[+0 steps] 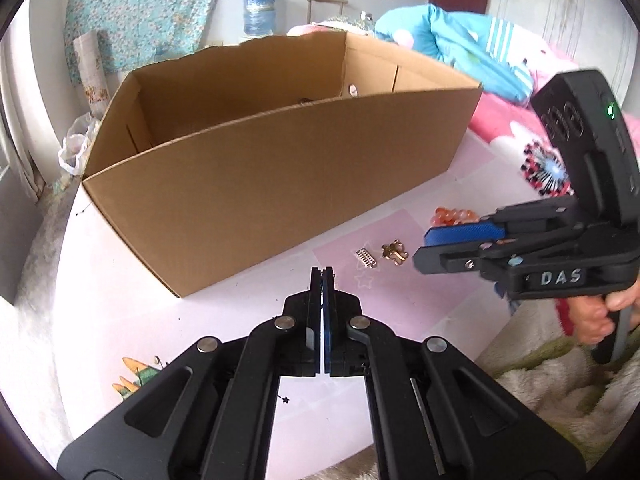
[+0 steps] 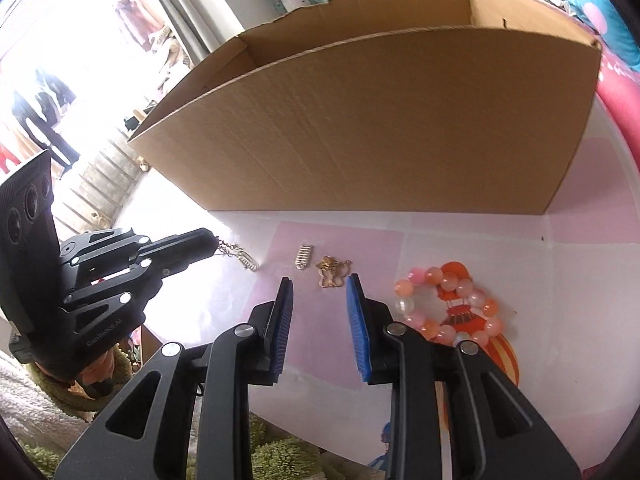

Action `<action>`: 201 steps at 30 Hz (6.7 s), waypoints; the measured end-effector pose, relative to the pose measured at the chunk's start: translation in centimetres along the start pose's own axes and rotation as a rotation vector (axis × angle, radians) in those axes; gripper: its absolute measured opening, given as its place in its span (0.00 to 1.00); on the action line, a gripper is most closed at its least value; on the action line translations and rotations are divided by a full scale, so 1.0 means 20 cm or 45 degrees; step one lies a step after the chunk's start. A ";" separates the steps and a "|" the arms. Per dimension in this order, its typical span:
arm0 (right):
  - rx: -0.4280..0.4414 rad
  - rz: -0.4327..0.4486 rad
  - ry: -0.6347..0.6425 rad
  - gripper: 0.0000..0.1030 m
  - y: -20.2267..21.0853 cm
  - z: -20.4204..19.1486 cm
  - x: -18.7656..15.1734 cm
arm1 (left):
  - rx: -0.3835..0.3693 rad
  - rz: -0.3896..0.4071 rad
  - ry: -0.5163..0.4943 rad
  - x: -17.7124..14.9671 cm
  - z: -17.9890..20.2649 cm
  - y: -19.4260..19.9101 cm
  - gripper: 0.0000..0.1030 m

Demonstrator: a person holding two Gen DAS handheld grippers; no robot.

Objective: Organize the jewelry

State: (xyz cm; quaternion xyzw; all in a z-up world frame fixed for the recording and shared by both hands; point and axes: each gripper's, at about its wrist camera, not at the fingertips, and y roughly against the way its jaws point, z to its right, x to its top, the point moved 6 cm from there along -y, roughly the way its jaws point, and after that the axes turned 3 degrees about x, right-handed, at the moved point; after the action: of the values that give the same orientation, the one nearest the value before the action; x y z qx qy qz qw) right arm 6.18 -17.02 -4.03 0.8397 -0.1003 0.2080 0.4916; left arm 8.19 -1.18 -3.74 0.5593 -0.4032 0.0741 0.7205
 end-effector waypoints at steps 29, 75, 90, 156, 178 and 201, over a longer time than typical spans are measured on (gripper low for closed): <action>-0.045 -0.065 0.663 0.12 -0.32 -0.41 0.04 | -0.057 -0.027 0.079 -0.03 -0.09 -0.04 0.00; -0.123 0.385 0.538 0.07 0.54 -0.31 0.54 | -0.090 0.294 -0.149 0.62 0.08 0.32 0.00; -0.151 -0.349 0.439 0.07 0.01 0.12 0.79 | -0.299 -0.548 0.168 0.81 -0.09 -0.60 0.00; -0.028 -0.039 -0.098 0.49 0.01 0.01 -0.12 | 0.142 -0.100 0.102 -0.08 0.00 -0.13 0.54; -0.075 0.076 -0.122 0.42 0.01 0.18 -0.03 | -0.043 -0.107 -0.192 0.04 0.21 -0.28 0.19; -0.085 0.122 -0.057 0.42 0.08 0.17 0.00 | 0.036 -0.135 -0.136 0.02 0.12 -0.25 0.04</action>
State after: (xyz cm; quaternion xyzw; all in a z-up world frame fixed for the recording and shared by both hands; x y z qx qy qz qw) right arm 6.32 -20.72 -4.23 0.8214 -0.1585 0.2088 0.5065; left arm 10.03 -5.20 -7.12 0.5931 -0.4098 0.0113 0.6929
